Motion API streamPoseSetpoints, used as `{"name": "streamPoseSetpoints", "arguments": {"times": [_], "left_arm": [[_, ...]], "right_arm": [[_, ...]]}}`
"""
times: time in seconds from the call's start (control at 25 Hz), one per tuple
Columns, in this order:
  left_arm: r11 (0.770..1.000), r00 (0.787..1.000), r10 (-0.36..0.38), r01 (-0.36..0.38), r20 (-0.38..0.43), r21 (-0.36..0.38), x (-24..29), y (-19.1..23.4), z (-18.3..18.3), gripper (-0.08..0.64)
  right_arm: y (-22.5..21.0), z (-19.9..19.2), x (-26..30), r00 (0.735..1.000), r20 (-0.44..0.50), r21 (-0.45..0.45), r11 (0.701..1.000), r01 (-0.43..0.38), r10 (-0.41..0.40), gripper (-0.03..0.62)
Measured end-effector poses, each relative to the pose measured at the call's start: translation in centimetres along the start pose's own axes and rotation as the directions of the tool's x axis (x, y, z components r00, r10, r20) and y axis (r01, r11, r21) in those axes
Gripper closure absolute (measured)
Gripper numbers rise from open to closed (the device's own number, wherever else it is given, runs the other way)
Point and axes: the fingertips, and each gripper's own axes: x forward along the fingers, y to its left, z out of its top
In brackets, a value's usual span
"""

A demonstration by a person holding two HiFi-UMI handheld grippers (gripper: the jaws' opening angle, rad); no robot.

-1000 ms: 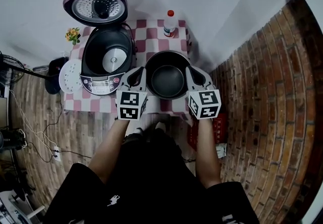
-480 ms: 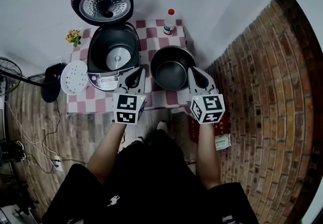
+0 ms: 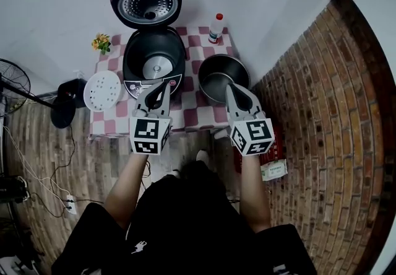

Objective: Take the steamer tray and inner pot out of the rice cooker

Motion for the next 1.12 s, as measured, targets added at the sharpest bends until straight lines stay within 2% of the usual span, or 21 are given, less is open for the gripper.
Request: {"name": "streamPoseSetpoints", "arguments": {"times": [0.12,0.32,0.52,0.84,1.0,1.12], "left_arm": [[1.000,1.000,-0.003,0.003,0.022,0.003,-2.4,1.0,0.3,0.557],[1.000,0.999,-0.005,0.005,0.048,-0.004,-6.5,2.6,-0.1,0.557],[1.000,0.998,0.012,-0.011,0.064,-0.011,-9.7,4.1,0.2,0.557],[0.991,0.989,0.134,-0.133,0.058,-0.031,-13.2,6.6,-0.5,0.557],[0.981,0.979,0.196,-0.196,0.063,-0.012,-15.2,6.7,-0.4,0.557],[0.975,0.973,0.221,-0.220,0.068,-0.024,-16.7,6.2,-0.3,0.557]], "right_arm": [[2.8,0.7,-0.4,1.000,0.014,-0.015,1.000,-0.019,0.019,0.591],[7.6,1.5,-1.0,0.999,0.018,-0.106,0.994,-0.036,0.038,0.591],[11.0,2.7,-1.7,0.995,0.061,-0.042,0.996,-0.081,0.084,0.591],[13.9,2.2,-2.4,0.988,0.055,-0.024,0.990,-0.142,0.143,0.591],[14.1,2.8,-3.4,0.983,0.078,-0.010,0.986,-0.164,0.165,0.591],[14.3,3.4,-4.7,0.978,0.092,-0.005,0.982,-0.189,0.189,0.591]]}}
